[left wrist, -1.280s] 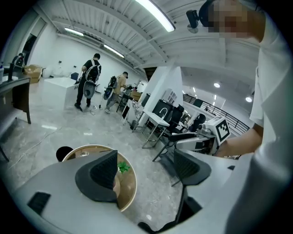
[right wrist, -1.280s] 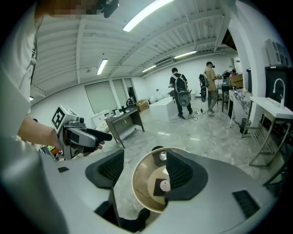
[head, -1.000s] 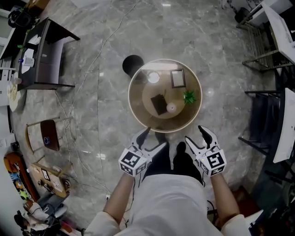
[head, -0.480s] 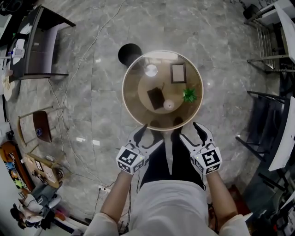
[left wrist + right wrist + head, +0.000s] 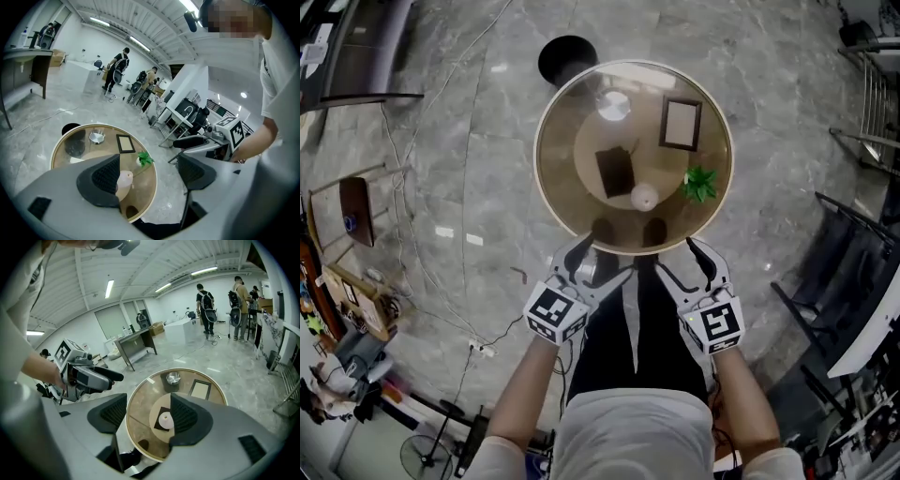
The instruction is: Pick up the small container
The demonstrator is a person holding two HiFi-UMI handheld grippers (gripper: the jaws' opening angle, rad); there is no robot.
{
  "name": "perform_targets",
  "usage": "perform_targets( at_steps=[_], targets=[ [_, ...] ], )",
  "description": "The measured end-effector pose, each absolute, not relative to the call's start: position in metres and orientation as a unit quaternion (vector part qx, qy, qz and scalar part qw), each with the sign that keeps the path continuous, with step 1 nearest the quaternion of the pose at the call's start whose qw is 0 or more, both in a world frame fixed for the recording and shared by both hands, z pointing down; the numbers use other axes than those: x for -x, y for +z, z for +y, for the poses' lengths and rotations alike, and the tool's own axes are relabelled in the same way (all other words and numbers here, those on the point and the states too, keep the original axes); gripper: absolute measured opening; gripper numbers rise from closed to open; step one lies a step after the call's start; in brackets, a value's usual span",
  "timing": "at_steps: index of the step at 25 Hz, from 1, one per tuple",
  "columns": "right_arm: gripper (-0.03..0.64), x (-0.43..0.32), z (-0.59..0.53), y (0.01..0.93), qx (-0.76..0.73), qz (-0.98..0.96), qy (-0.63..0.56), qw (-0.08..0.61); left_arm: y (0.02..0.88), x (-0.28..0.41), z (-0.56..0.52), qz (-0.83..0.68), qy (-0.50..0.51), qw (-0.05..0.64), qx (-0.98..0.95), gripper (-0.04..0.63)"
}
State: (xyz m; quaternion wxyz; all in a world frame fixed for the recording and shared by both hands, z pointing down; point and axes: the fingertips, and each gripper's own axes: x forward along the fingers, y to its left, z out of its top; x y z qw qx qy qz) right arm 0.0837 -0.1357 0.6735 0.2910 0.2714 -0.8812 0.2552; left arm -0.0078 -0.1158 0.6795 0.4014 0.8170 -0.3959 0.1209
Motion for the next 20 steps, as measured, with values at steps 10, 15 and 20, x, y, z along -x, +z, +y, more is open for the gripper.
perform_targets(
  at_steps=[10,15,20],
  targets=[
    [0.304,-0.089,-0.143,0.760,-0.253,-0.883,0.265,0.293,0.763,-0.006,-0.116,-0.398,0.129,0.417,-0.807,0.393],
    [0.304,-0.074,-0.143,0.795,-0.229,-0.889,0.255,0.303,0.796,-0.007,-0.117,-0.395,0.138,0.419,-0.805,0.392],
    [0.304,-0.071,-0.147,0.833,-0.224,-0.893,0.251,0.298,0.832,-0.018,-0.123,-0.392,0.134,0.421,-0.807,0.393]
  ],
)
